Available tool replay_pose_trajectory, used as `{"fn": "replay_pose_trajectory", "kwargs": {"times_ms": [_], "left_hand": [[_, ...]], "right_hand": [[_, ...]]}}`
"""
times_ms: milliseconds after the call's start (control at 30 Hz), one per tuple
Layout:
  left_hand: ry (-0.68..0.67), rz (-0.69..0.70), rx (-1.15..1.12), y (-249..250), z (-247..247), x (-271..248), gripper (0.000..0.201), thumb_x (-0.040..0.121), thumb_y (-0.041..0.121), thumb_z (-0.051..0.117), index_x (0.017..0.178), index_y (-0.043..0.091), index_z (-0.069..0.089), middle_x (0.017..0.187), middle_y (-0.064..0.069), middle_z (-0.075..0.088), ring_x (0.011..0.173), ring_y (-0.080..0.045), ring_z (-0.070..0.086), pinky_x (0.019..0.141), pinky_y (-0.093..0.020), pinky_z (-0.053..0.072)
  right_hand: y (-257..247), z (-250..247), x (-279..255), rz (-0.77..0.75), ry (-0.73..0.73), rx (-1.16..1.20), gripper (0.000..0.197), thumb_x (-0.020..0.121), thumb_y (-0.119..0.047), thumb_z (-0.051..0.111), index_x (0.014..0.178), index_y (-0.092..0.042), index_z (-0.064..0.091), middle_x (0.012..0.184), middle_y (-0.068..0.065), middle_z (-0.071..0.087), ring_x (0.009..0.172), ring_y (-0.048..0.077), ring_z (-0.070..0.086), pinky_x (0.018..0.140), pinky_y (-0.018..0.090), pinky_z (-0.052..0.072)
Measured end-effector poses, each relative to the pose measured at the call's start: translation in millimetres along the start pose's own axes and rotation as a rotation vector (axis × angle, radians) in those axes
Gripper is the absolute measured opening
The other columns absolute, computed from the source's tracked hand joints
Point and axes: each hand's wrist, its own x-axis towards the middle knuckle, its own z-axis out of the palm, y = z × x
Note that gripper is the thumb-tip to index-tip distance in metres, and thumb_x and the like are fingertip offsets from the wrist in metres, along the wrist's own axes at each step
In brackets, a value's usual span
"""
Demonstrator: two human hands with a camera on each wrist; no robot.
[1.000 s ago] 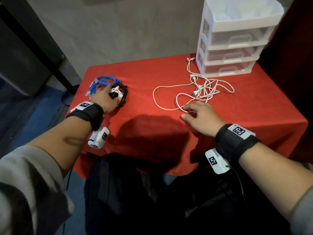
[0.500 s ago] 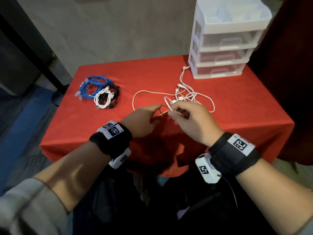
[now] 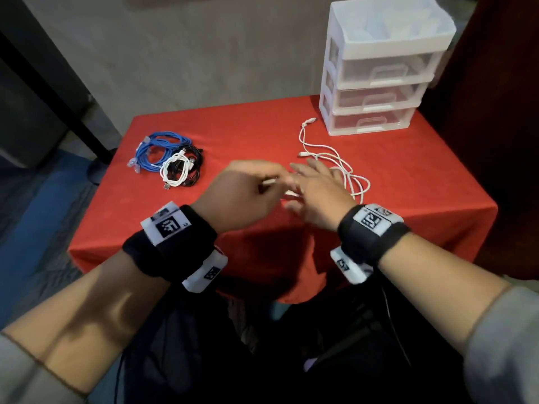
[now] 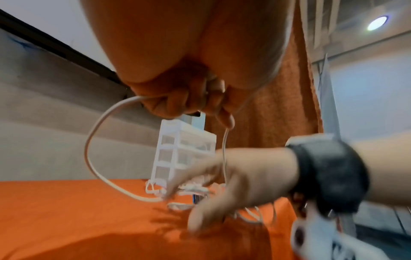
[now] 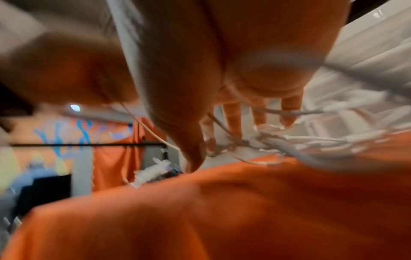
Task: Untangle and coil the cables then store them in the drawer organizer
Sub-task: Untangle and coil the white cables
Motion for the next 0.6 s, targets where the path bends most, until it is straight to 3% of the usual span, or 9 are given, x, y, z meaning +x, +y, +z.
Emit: {"fn": "replay_pose_trajectory", "kwargs": {"times_ms": [67,133,200,233,300,367,433,533,600], "left_hand": [[0.074,-0.076,-0.057,15,-24,1,0.016,0.097,0.024,0.061,0.088,0.022,0.074,0.065,-0.009,0.061,0.060,-0.007,0.048,0.056,-0.029,0.038],[0.193,-0.125,-0.107,25,-56,0,0.018,0.100,0.022,0.059,0.088,0.020,0.072,0.068,-0.020,0.060,0.061,-0.013,0.043,0.055,-0.030,0.033],[0.381,-0.136,-0.146,19,-95,-5,0.019,0.102,0.022,0.056,0.091,0.015,0.071,0.062,0.008,0.062,0.060,-0.005,0.046,0.058,-0.023,0.034],[0.472,-0.157,-0.157,12,-112,-8,0.021,0.102,0.025,0.056,0.092,0.014,0.071,0.059,0.013,0.058,0.057,-0.005,0.043,0.057,-0.023,0.032],[0.599,-0.228,-0.182,-4,-136,-15,0.023,0.100,0.032,0.059,0.090,0.018,0.073,0.055,0.011,0.050,0.054,-0.015,0.033,0.054,-0.031,0.022],[0.621,-0.265,-0.167,-12,-138,-21,0.025,0.101,0.031,0.058,0.089,0.014,0.073,0.054,0.012,0.051,0.054,-0.006,0.037,0.054,-0.026,0.025],[0.628,-0.316,-0.149,-19,-129,-23,0.029,0.103,0.030,0.055,0.093,0.007,0.070,0.052,0.019,0.056,0.052,0.003,0.043,0.055,-0.016,0.031],[0.703,-0.406,-0.189,-34,-118,-25,0.029,0.102,0.039,0.053,0.082,0.024,0.068,0.049,0.019,0.054,0.050,0.001,0.041,0.054,-0.019,0.033],[0.766,-0.440,-0.219,-41,-116,-25,0.031,0.101,0.042,0.053,0.078,0.026,0.066,0.049,0.014,0.052,0.048,0.000,0.040,0.049,-0.021,0.030]], "right_hand": [[19,4,13,0.043,-0.027,-0.086,0.050,0.088,-0.058,0.065,0.136,-0.045,0.057,0.154,-0.014,0.045,0.151,0.027,0.021,0.114,0.054,0.025],[40,1,20,0.071,0.007,-0.124,0.043,0.090,-0.056,0.062,0.130,-0.042,0.062,0.148,-0.014,0.052,0.147,0.026,0.028,0.112,0.053,0.028],[65,-5,23,0.114,0.051,-0.114,0.034,0.093,-0.048,0.059,0.125,-0.035,0.066,0.139,-0.008,0.059,0.141,0.029,0.036,0.110,0.051,0.034],[79,-7,24,0.146,0.067,-0.071,0.031,0.094,-0.047,0.057,0.120,-0.033,0.067,0.133,-0.005,0.063,0.138,0.031,0.038,0.110,0.050,0.037],[103,-15,22,0.185,0.090,-0.023,0.038,0.092,-0.059,0.047,0.109,-0.033,0.068,0.121,-0.002,0.068,0.133,0.034,0.043,0.109,0.050,0.039],[119,-19,24,0.170,0.130,-0.021,0.049,0.085,-0.071,0.035,0.098,-0.034,0.065,0.112,-0.002,0.069,0.127,0.034,0.048,0.107,0.050,0.041],[123,-26,27,0.182,0.160,0.015,0.045,0.084,-0.074,0.037,0.087,-0.036,0.059,0.106,0.001,0.068,0.120,0.034,0.051,0.104,0.049,0.043],[122,-33,29,0.200,0.160,0.169,0.042,0.092,-0.070,0.045,0.100,-0.034,0.064,0.114,0.006,0.066,0.117,0.034,0.053,0.103,0.047,0.044],[121,-37,28,0.181,0.197,0.253,0.039,0.090,-0.068,0.053,0.107,-0.036,0.067,0.109,0.001,0.067,0.105,0.026,0.056,0.097,0.043,0.048]]}}
